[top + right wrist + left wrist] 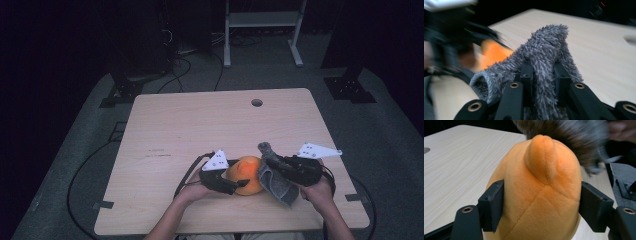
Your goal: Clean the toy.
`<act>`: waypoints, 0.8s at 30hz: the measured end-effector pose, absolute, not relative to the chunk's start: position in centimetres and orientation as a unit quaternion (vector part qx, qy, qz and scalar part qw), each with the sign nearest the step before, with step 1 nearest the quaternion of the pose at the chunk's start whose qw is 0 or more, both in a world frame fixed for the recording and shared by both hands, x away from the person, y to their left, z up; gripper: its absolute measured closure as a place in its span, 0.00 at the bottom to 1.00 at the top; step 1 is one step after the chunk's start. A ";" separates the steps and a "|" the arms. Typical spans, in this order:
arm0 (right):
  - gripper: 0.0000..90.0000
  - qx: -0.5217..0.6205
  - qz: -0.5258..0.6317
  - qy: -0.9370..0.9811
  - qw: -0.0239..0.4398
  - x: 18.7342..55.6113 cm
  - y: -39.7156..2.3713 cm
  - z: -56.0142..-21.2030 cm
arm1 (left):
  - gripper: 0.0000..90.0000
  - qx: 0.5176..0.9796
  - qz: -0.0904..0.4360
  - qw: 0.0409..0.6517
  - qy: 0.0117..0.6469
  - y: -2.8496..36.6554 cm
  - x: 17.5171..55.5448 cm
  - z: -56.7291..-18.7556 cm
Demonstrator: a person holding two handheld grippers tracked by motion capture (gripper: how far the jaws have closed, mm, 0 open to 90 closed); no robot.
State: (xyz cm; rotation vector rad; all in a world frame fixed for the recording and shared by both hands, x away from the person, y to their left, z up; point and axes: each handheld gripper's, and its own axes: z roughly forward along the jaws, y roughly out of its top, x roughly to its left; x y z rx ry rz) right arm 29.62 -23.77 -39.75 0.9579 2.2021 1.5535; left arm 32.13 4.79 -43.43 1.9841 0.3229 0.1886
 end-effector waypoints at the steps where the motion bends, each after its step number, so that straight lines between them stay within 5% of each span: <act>1: 0.81 0.311 0.543 0.767 0.142 29.3 -22.9 -39.1 | 0.31 0.832 0.082 0.532 0.136 4.5 32.0 -43.4; 7: 0.81 0.263 0.515 0.800 0.160 28.8 -19.9 -38.7 | 0.27 0.833 0.085 0.532 0.128 4.2 31.6 -43.5; 16: 0.81 0.318 0.532 0.775 0.129 30.3 -23.3 -41.1 | 0.28 0.833 0.101 0.530 0.126 3.9 31.4 -43.7; 24: 0.81 0.327 0.531 0.766 0.155 29.4 -23.9 -40.3 | 0.28 0.822 0.082 0.541 0.159 4.5 32.4 -43.8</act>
